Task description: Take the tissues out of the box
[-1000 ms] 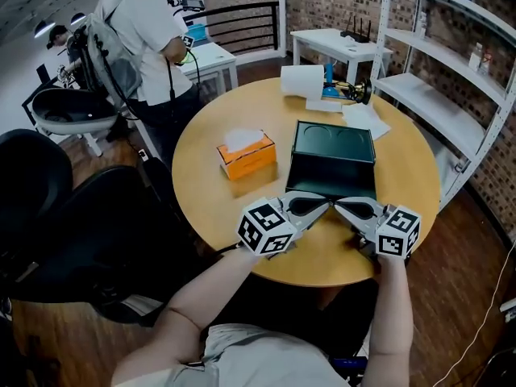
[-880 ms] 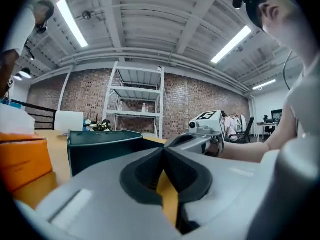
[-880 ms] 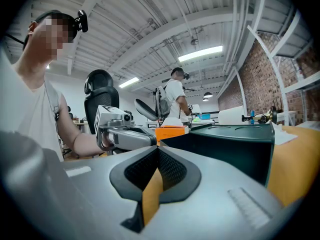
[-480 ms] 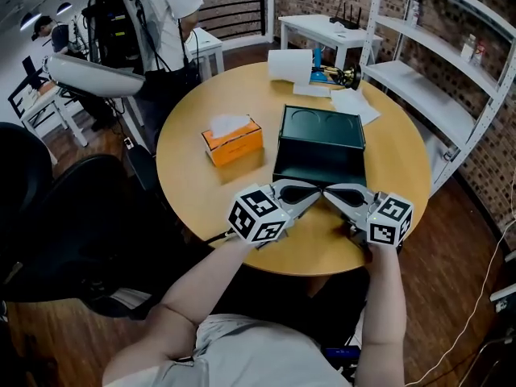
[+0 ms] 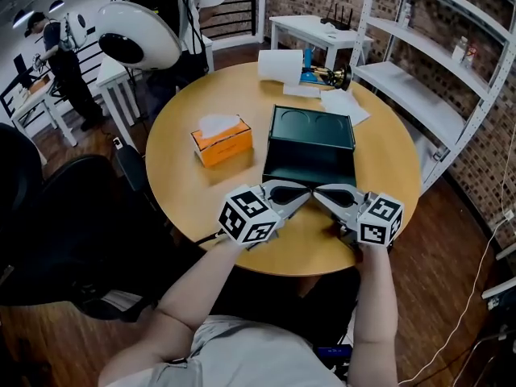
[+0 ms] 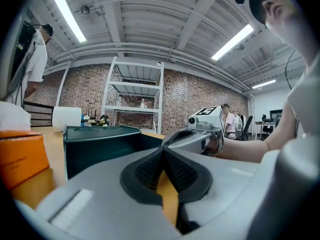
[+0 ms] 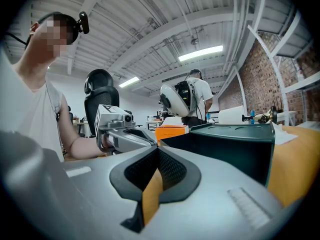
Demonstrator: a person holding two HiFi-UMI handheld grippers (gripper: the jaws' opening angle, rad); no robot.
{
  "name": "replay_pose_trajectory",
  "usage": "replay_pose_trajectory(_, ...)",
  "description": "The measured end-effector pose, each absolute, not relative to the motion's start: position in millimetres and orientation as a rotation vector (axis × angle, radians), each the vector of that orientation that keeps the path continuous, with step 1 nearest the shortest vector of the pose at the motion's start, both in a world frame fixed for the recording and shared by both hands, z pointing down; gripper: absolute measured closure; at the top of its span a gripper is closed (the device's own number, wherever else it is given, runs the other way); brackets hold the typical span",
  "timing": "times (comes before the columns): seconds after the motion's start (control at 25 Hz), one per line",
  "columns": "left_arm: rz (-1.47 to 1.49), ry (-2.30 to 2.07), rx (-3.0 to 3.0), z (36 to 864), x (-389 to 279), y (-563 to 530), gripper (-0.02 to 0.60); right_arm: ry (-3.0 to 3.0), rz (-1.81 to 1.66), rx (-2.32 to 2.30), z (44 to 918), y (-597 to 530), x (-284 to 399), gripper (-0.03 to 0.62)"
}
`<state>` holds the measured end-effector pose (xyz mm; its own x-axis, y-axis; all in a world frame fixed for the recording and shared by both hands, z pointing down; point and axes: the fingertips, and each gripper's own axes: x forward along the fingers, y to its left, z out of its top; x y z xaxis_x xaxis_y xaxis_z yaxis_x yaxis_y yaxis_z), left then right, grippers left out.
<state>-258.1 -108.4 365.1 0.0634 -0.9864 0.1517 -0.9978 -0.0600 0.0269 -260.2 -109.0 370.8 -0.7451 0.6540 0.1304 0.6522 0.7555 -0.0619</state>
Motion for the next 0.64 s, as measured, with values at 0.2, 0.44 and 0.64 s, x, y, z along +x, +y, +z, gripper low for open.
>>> replay_pose_trajectory(0.2, 0.141, -2.062, 2.196, 364.2, -258.1, -108.9, 0.581, -2.805, 0.020, -1.051, 370.7, -109.8, -260.3, 0.592)
replay_pose_trajectory(0.44, 0.139, -2.064, 2.197, 364.4, -258.3, -109.6, 0.581, -2.805, 0.017, -1.052, 371.1, -110.5, -260.5, 0.592)
replay_pose_trajectory(0.64, 0.137, -2.064, 2.193, 365.4, -258.5, -108.1, 0.581, -2.801, 0.023, -1.055, 372.3, -109.0, -260.8, 0.592)
